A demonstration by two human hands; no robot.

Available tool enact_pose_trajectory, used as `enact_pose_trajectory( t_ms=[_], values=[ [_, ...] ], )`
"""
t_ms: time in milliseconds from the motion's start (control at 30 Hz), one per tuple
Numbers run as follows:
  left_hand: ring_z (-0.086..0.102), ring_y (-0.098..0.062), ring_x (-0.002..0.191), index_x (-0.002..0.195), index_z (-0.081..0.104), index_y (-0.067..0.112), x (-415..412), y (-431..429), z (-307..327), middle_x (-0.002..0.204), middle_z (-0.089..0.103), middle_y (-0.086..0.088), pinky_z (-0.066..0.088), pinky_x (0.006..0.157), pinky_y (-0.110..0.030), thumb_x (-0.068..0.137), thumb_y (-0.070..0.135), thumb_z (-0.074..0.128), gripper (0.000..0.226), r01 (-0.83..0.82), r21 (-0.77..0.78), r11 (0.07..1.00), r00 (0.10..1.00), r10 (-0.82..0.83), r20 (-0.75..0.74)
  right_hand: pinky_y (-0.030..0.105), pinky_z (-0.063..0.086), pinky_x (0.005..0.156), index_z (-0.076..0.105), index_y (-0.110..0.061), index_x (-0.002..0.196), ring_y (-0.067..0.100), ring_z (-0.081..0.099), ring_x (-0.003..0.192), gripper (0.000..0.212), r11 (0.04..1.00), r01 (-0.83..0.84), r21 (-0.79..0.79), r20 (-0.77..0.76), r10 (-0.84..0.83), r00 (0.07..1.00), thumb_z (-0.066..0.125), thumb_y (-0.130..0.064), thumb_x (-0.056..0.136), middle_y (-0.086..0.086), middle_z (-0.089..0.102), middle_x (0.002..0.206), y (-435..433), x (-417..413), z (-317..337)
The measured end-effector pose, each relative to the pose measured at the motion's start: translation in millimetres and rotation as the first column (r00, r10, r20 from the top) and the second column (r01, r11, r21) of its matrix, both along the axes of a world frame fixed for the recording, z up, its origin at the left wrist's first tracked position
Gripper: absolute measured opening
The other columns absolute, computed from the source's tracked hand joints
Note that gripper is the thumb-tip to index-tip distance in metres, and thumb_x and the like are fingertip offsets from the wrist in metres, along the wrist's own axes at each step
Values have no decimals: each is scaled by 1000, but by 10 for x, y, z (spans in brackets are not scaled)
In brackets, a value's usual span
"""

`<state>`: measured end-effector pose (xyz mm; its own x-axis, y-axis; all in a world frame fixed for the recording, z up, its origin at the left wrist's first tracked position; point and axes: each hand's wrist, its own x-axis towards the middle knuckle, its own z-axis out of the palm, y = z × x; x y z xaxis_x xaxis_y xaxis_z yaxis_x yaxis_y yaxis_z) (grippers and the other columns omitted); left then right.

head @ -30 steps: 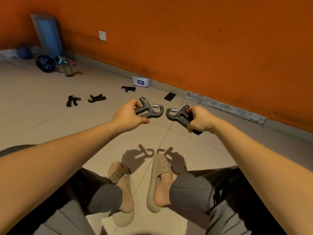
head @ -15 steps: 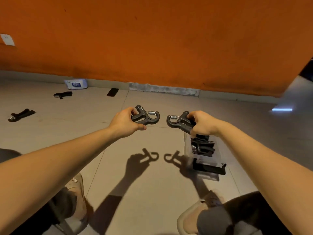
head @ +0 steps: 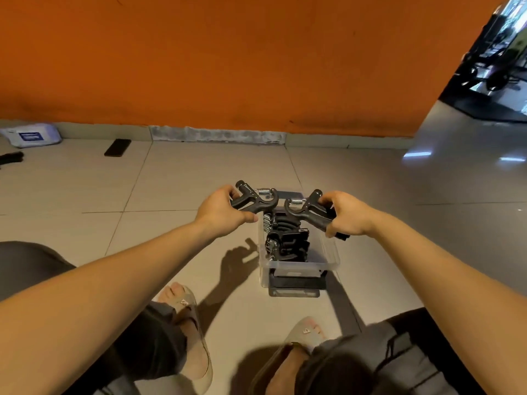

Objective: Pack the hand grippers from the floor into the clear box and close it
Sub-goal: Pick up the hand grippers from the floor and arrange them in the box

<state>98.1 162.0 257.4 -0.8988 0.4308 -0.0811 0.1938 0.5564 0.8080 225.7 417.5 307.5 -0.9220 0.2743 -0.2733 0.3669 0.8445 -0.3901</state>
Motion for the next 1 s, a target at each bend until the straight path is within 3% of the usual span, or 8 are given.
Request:
enact_pose_trajectory(
  t_ms=[167, 267, 467, 600, 800, 1000],
  values=[
    [68, -22, 82, 93, 55, 22, -259, 416, -49, 87, 68, 7, 54, 73, -38, 62, 39, 95, 53, 95, -96, 991, 993, -101, -53, 24, 49, 70, 54, -14, 127, 22, 57, 99, 63, 985, -114, 127, 91, 103, 990, 82, -5, 70, 6, 55, 116, 285, -213, -150],
    [66, -22, 82, 90, 55, 24, -462, 578, -166, 85, 65, 9, 51, 71, -35, 63, 38, 95, 50, 113, -157, 981, 991, -122, -48, 33, 50, 84, 55, -14, 127, 24, 55, 106, 65, 984, -153, 90, 104, 143, 984, 82, -5, 69, 4, 51, 117, 413, -408, -471],
    [65, -20, 75, 87, 56, 26, -849, 772, -381, 81, 66, 8, 50, 67, -34, 59, 38, 96, 50, 94, -168, 981, 995, -100, -23, 27, 48, 89, 51, -20, 138, 21, 54, 111, 75, 970, -240, 34, 228, 226, 947, 80, -8, 70, -3, 51, 125, 607, -484, -1319],
    [67, -23, 78, 90, 58, 22, -1036, 825, -516, 84, 69, 4, 54, 73, -39, 60, 39, 95, 51, 95, -191, 977, 995, -97, -5, 23, 48, 84, 56, -20, 135, 19, 55, 103, 67, 943, -332, -24, 249, 328, 912, 78, -6, 73, -5, 53, 118, 702, -624, -1682],
    [67, -25, 76, 92, 60, 20, -1237, 881, -662, 85, 70, -1, 54, 74, -42, 61, 38, 96, 51, 79, -226, 971, 997, -74, 31, 34, 44, 105, 37, -20, 153, 26, 47, 130, 89, 908, -414, -70, 328, 413, 850, 83, -7, 77, 1, 42, 147, 661, -874, -1901],
    [65, -22, 72, 96, 62, 15, -1271, 935, -713, 82, 70, 0, 53, 71, -39, 61, 34, 96, 53, 30, -257, 966, 999, -19, 44, 31, 42, 100, 39, -18, 152, 24, 46, 126, 89, 889, -439, -128, 316, 456, 832, 84, -9, 75, 3, 45, 140, 716, -998, -2052]
  ],
)
